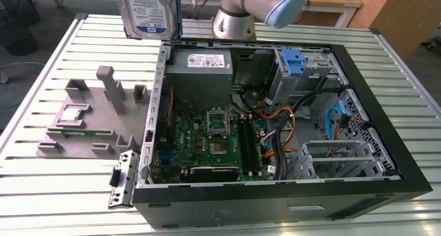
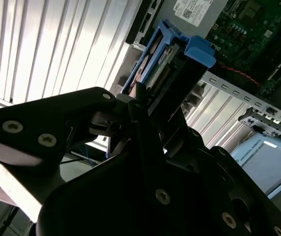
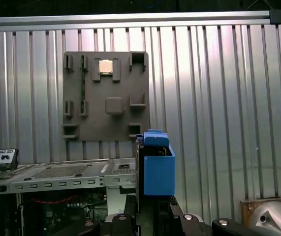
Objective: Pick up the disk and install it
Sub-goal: 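Pick up the disk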
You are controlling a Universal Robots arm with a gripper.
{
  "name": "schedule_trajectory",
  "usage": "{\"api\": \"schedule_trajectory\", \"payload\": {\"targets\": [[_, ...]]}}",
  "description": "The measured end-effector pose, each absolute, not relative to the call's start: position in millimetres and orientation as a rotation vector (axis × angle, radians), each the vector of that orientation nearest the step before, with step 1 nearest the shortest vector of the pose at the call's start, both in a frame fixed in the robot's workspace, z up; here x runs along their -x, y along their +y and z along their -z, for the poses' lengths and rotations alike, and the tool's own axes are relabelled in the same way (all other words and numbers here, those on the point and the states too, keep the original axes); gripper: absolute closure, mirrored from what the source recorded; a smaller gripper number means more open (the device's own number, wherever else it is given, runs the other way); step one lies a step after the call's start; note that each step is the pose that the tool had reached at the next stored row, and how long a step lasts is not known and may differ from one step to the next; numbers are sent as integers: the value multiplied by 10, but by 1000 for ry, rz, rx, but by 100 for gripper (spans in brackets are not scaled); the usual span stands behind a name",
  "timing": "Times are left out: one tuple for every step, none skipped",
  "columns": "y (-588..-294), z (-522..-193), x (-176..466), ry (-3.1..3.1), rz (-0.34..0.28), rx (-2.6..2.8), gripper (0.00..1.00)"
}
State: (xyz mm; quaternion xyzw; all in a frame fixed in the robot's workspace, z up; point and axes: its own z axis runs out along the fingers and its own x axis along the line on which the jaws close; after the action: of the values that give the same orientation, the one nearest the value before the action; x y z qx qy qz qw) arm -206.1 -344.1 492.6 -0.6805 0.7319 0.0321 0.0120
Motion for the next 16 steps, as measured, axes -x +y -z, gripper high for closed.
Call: {"api": "schedule_trajectory", "payload": {"targets": [[-3440,-4924,2016,2282,-100,2121,65],[-3440,-4923,1971,2282,-100,2122,65],[-3440,-4922,1926,2282,-100,2122,65],[-3440,-4921,1877,2282,-100,2122,65],[-3440,-4919,1832,2282,-100,2122,65],[-3440,-4917,1787,2282,-100,2122,65],[-3440,-4916,1742,2282,-100,2122,65],[-3440,-4914,1697,2282,-100,2122,65],[-3439,-4913,1652,2282,-100,2122,65],[-3440,-4912,1607,2282,-100,2122,65],[-3439,-4910,1562,2282,-100,2122,65],[-3439,-4908,1513,2282,-100,2122,65],[-3440,-4907,1468,2282,-100,2122,65],[-3440,-4906,1423,2282,-100,2122,65],[-3439,-4904,1379,2282,-100,2122,65],[-3439,-4903,1334,2282,-100,2122,65]]}}
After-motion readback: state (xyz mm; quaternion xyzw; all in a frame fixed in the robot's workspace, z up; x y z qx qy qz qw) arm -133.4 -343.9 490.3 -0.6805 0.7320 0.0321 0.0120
